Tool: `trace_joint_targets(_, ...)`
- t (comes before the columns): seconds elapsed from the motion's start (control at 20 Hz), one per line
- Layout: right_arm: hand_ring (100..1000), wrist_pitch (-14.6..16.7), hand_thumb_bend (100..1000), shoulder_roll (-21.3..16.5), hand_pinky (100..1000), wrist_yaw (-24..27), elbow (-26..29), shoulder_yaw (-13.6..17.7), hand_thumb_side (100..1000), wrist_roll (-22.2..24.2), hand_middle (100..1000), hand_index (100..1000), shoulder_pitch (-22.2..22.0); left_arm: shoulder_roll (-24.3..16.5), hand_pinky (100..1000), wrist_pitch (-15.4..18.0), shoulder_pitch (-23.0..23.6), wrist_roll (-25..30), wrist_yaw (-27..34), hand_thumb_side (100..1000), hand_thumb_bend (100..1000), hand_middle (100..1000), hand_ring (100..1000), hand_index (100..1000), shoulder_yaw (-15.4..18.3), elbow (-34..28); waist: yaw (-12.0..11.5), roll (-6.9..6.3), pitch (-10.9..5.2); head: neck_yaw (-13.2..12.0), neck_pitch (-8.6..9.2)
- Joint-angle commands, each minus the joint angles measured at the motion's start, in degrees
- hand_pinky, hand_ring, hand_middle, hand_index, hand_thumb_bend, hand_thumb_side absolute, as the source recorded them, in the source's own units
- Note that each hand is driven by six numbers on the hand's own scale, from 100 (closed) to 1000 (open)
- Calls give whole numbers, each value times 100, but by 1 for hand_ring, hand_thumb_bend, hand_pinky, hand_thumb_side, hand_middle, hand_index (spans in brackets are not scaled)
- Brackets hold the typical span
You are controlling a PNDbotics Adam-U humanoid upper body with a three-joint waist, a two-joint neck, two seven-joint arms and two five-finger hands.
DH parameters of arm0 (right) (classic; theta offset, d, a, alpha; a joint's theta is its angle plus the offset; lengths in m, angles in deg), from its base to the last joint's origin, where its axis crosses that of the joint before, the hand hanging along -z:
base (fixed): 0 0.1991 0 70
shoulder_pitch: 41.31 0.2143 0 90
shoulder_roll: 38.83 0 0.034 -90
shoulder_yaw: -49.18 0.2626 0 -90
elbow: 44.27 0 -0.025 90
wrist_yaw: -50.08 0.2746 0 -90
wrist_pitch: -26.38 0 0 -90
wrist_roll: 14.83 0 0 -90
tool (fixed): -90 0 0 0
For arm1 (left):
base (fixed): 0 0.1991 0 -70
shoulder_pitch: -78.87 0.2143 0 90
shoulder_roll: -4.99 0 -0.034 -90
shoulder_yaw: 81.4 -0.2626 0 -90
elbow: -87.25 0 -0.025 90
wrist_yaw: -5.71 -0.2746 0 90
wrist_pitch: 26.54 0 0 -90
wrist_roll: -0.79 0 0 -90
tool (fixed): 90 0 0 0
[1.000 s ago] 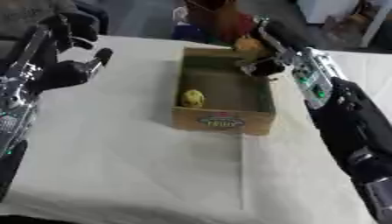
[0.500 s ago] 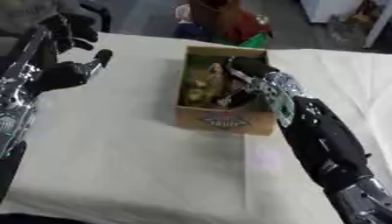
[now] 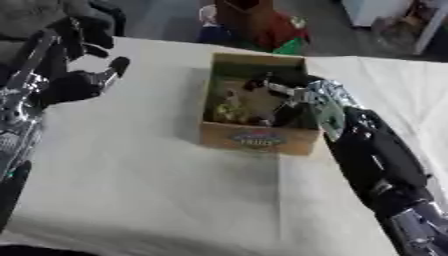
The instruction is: Pick up objects on the table and place them in the box.
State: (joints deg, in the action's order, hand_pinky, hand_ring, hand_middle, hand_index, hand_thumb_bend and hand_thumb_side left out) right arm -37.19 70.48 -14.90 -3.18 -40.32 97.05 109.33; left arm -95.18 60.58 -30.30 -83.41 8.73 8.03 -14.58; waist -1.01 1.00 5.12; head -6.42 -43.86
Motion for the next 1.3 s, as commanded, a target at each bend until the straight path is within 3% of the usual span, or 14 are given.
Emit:
trace_joint_targets(0.05,868,-107,186,-272,762,439,507,84,131,-367,780,906,130,-95,691,4,-30,6,-20,100,403,585,677,744,74,-44,19,-33,-88,-21,-26)
trace_joint_targets(0.25,836,-323,100,-576,725,1026,978,118,100,-1028,720,875,43,-93,691,10,59,-52,-34,100,401,584,670,743,139,-27,56,-31,-81,-45,-26)
trace_joint_targets(0.4,824,-482,100,-818,707,1609,1320,102,100,-1417,690,855,-117,-86,690,16,141,-122,-40,100,402,583,668,742,197,-31,83,-26,-68,-69,-26)
trace_joint_targets(0.6,809,-627,100,-951,686,2028,1536,39,100,-1498,665,838,-216,-72,687,15,192,-167,-46,100,400,583,665,742,233,-36,102,-23,-55,-92,-26)
trace_joint_targets(0.9,802,-690,100,-1311,677,2574,2270,118,100,-1895,648,825,-917,1,684,41,411,-413,-12,100,386,577,657,733,420,-137,150,-7,-34,-114,-26)
trace_joint_targets(1.3,793,-1083,100,-1436,669,3455,2905,248,100,-1864,622,800,-1493,95,674,37,558,-616,39,100,362,565,644,721,504,-248,247,-11,0,220,-26)
